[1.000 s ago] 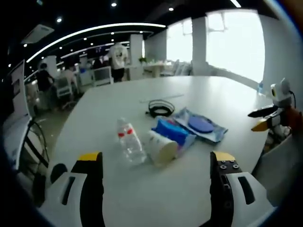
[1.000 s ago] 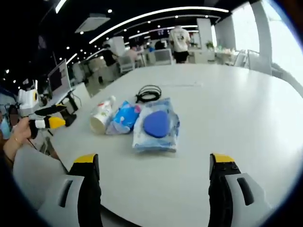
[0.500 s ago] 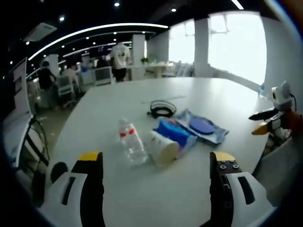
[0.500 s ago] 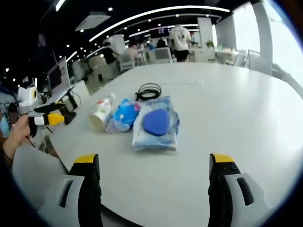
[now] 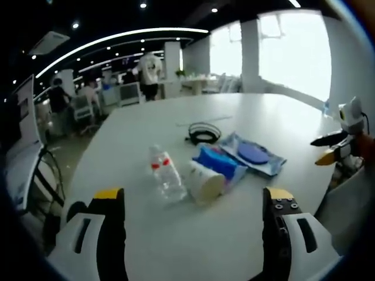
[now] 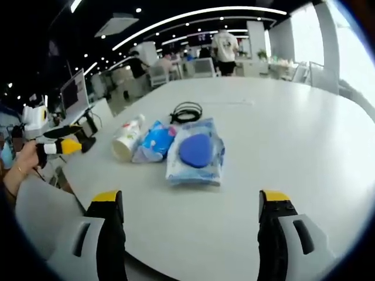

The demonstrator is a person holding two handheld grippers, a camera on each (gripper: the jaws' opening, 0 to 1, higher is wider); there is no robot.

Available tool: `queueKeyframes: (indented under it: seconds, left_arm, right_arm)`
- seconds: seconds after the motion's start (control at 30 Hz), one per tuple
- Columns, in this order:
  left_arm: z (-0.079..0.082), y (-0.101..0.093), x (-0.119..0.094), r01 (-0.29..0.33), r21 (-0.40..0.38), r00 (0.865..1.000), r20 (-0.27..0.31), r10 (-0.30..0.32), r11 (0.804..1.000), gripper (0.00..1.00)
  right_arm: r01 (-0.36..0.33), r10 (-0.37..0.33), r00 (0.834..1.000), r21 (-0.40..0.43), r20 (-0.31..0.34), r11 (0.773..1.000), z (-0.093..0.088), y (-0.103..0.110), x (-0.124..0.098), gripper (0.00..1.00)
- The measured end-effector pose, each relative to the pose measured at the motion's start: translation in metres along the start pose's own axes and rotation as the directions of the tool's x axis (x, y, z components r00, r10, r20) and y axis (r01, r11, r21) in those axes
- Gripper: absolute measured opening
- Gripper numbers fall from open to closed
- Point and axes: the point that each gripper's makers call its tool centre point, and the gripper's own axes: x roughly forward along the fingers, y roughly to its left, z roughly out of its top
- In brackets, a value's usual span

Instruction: Arrange the tabletop items into an orderly group along one side of the table until the central work area is clear of visible clutter.

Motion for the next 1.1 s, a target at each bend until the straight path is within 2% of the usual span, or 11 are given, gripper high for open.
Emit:
queueKeyframes:
  seconds: [0.4,0.73,0.83,1.1]
  left_arm:
    - [-0.002,0.0,0.002,0.003,0.005,1.0,-0.016,-0.003,1.0,0.98]
    - [-0.004,0.001,0.001,-0.004,-0.002,1.0,-0.026,0.004,1.0,0.99]
    - [-0.002,0.002,0.0,-0.009,-0.006,1.0,-0.015,0.009,1.0,0.99]
    - [-0.005,-0.002,-0.001,0.014,-0.015,0.999,-0.032,-0.015,1.0,0.99]
  right_arm:
    - [-0.022,0.021,0.999,-0.038,-0.025,0.999,-0.001,0.011,0.004,0.96]
    - [-0.038,0.037,0.999,-0.06,-0.02,0.998,0.006,0.019,0.002,0.97]
    - [-0.046,0.045,0.999,-0.06,-0.01,0.997,0.012,0.023,0.004,0.97]
    - [-0.072,0.074,0.997,-0.069,0.028,0.995,0.03,0.035,0.016,0.99]
